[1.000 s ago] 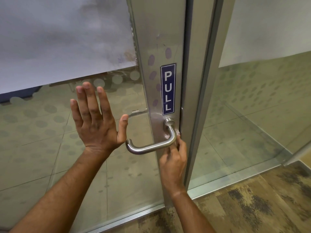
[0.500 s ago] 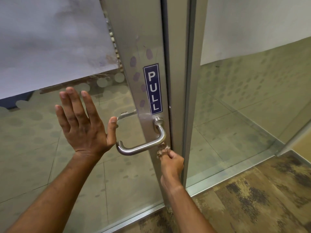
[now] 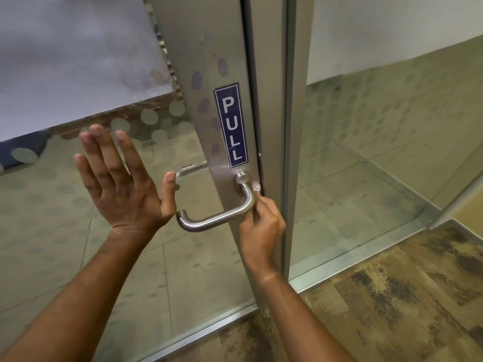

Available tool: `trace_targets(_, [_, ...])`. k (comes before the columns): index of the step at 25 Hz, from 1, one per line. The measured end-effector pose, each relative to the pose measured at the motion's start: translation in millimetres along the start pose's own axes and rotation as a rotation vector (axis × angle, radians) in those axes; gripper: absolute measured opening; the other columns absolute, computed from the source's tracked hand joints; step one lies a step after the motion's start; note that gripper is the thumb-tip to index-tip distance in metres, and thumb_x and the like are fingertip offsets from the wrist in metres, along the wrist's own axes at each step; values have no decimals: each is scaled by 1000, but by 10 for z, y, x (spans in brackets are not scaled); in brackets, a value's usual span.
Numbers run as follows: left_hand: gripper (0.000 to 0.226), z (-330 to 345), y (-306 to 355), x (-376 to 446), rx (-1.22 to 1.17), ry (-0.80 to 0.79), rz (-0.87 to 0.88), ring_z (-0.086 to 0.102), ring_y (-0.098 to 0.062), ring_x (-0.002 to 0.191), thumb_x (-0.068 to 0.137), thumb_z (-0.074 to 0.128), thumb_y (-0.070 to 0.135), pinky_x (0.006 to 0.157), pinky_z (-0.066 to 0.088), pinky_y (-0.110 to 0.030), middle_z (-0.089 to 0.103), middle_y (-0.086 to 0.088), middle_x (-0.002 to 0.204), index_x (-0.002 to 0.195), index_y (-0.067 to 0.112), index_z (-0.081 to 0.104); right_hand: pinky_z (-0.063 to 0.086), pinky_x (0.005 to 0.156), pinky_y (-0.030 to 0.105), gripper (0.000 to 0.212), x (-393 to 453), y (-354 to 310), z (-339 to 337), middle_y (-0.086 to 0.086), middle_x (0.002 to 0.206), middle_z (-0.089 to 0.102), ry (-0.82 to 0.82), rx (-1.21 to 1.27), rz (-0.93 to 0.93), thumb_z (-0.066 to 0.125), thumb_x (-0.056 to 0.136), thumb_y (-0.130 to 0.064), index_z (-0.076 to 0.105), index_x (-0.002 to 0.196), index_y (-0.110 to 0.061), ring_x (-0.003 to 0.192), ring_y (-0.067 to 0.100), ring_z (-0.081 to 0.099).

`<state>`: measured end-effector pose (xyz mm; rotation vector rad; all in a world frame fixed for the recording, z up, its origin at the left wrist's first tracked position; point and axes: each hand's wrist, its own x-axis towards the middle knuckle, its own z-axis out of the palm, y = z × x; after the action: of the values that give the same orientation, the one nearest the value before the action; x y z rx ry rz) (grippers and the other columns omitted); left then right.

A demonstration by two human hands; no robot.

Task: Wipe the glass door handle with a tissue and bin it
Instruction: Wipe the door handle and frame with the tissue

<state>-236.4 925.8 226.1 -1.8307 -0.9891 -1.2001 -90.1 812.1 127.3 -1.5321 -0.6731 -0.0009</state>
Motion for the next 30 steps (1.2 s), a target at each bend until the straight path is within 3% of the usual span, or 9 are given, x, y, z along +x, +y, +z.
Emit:
trace_targets(3, [84, -8, 4, 3, 5, 1, -4, -20, -18, 152, 94, 36, 54, 125, -7, -41, 21, -35, 149, 149, -7, 19, 52, 96, 30, 49, -168, 118, 20, 14, 129, 58, -174, -120, -183, 58, 88, 11, 57, 134, -6, 118, 23, 58])
trace_targets(6, [84, 3, 0, 5, 3, 12, 8, -18, -19, 153, 93, 36, 55, 125, -5, -42, 17, -32, 150, 150, -5, 18, 44, 107, 44, 60, -273, 366, 17, 19, 149, 39, -361, -328, -389, 54, 88, 11, 41, 145, -3, 142, 34, 32])
trace_targets(12, [84, 17, -4, 0, 28, 24, 10, -16, -20, 153, 92, 37, 54, 125, -4, -43, 19, -33, 151, 151, -5, 20, 27, 115, 46, 69, -325, 685, -5, 21, 151, 36, -604, -595, -682, 56, 76, -2, 35, 141, 2, 144, 37, 22])
trace_targets(14, [84, 22, -6, 15, 24, 29, 4, -17, -18, 153, 91, 38, 54, 125, -6, -41, 19, -32, 150, 150, -5, 21, 22, 117, 43, 82, -461, 821, -17, 21, 155, 28, -683, -620, -643, 57, 72, -4, 26, 148, 2, 147, 33, 17])
trace_targets(16, [84, 27, -3, 2, 39, 35, 3, -14, -22, 154, 91, 38, 54, 124, -8, -40, 18, -33, 150, 149, -6, 22, 29, 116, 43, 88, -591, 964, -86, 17, 158, 11, -744, -633, -526, 57, 72, -4, 20, 151, 1, 148, 31, 10])
trace_targets(20, [84, 26, 4, 18, 66, 22, 21, 15, -48, 143, 92, 38, 52, 124, -8, -40, 27, -41, 149, 149, -8, 22, 26, 116, 44, 95, -628, 1050, -70, 17, 159, 1, -748, -605, -489, 61, 75, -9, 9, 153, 0, 149, 32, 4])
trace_targets(23, [84, 16, 11, 9, 59, 35, 30, 15, -50, 143, 93, 41, 50, 125, -6, -42, 24, -40, 152, 151, -7, 19, 11, 119, 43, 96, -532, 888, 64, 20, 161, -2, -693, -533, -587, 60, 78, -12, 2, 153, 1, 149, 34, -2])
trace_targets(27, [85, 30, 4, 7, 77, 38, 34, 15, -50, 145, 94, 39, 52, 125, -5, -43, 22, -40, 153, 152, -7, 19, 5, 117, 41, 91, -423, 671, 292, 17, 160, 8, -580, -500, -546, 58, 82, -22, 5, 153, -1, 149, 35, 2])
trace_targets(30, [86, 20, 3, 14, 78, 23, 20, 14, -50, 145, 95, 37, 54, 124, -6, -42, 21, -39, 154, 152, -8, 19, 5, 119, 40, 92, -534, 834, 274, 17, 162, -2, -571, -482, -575, 60, 82, -17, 5, 153, 1, 149, 35, -1])
